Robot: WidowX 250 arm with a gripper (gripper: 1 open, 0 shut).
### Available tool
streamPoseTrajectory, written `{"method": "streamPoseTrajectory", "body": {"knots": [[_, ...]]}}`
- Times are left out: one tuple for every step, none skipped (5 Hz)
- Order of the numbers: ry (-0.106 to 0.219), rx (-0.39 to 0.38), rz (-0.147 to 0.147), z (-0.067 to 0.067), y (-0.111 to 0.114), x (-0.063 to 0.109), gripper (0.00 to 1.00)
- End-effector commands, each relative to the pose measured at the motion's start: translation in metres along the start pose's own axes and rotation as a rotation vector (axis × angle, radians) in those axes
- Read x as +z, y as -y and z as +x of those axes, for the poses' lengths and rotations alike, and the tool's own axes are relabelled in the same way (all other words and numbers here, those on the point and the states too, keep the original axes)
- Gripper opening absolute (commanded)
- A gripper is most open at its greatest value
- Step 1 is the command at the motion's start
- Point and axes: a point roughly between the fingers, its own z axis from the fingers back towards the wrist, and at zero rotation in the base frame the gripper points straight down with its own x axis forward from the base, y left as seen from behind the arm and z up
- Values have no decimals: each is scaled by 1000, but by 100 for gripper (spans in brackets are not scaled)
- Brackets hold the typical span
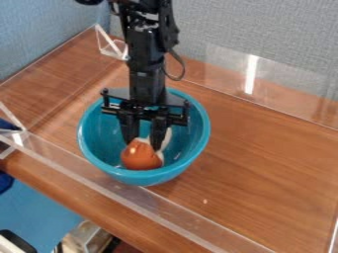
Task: Remove the mushroom from inside the blue bowl and put it on the table
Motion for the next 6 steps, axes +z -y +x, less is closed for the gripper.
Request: {"method": "streamPoseTrajectory", "body": {"knots": [[40,-30,-5,6,-1,6,0],[40,-38,-6,2,-8,10,0],[41,-47,-6,-1,-16,14,0],[42,-76,-4,-3,-8,14,0],[43,-105,-2,-4,0,14,0],[44,-130,-1,4,0,16,0]]}}
